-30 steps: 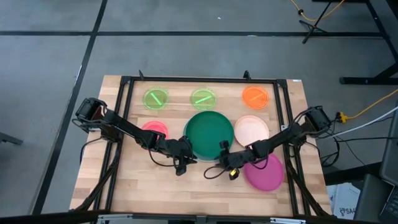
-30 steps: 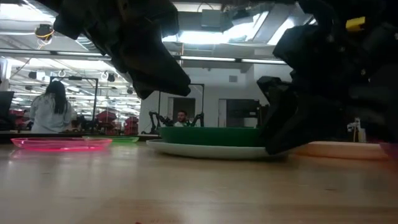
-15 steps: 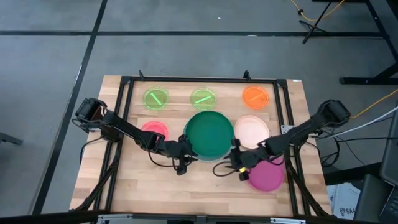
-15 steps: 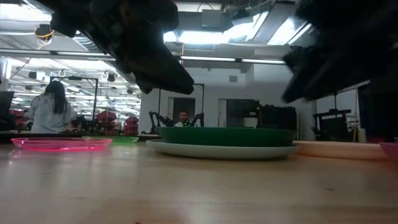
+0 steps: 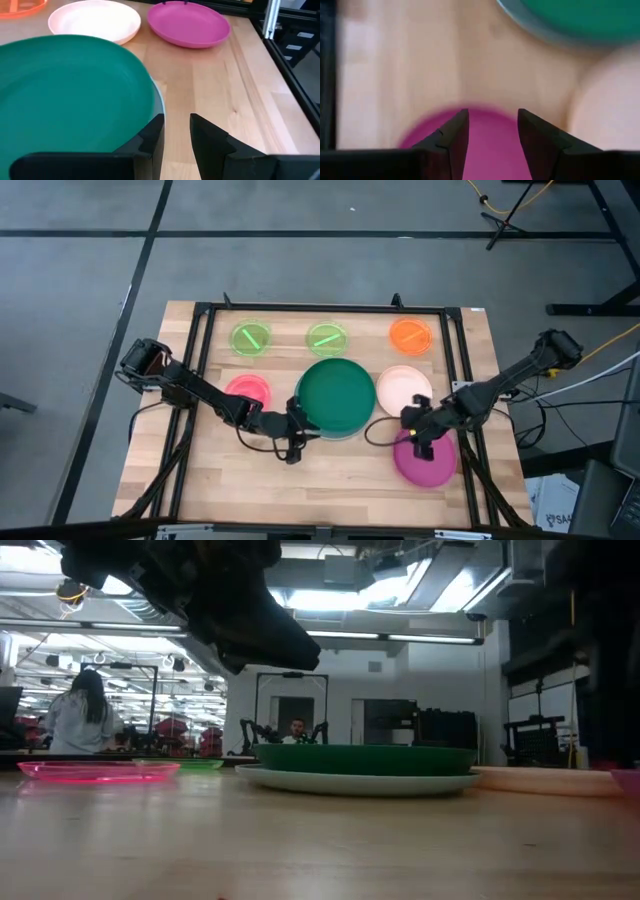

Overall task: Stack plastic plates
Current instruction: Stack the pink plate on top of green plate

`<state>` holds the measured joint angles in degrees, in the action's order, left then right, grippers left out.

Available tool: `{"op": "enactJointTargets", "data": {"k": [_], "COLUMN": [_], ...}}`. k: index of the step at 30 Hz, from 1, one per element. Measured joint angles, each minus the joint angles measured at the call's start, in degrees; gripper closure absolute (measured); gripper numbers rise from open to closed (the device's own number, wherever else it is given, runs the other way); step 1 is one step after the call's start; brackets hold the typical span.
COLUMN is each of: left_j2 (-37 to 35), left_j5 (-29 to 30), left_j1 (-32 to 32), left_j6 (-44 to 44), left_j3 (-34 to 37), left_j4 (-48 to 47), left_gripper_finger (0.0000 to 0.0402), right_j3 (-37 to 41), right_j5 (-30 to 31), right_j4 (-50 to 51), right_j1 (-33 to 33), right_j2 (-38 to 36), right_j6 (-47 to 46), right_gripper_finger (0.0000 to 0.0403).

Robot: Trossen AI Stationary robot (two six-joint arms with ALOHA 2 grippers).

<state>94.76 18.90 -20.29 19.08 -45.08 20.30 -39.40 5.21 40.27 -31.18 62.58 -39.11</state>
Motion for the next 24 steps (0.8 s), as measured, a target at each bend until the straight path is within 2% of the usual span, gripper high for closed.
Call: {"op": "enactJointTargets", "data": {"k": [5,10,14,24], "left_j2": [0.0,0.0,0.02,0.07], "left_j5": [0.02,0.02,-0.02,-0.07], "left_j1": [0.0,0.0,0.0,-0.79], "left_j6": [0.25,0.25,0.23,0.73], "left_j3": [0.0,0.0,0.0,0.0], "left_j4": [-0.03,-0.27,-0.92,-1.55], "left_gripper_finger": [0.0315,0.0315,0.0315,0.0316], "right_j3": [0.02,0.02,0.46,7.23], "right_j5": [-0.33,-0.24,-0.44,-6.52], "right_j4": [13.71,19.4,20.74,16.63], "right_j1": [0.0,0.0,0.0,0.02], "right_j2": [-0.3,-0.21,-0.22,-0.19], "right_j6": [-10.62,-13.23,-13.21,-13.63], "right_gripper_finger": [0.0242,0.0242,0.0242,0.0242]}}
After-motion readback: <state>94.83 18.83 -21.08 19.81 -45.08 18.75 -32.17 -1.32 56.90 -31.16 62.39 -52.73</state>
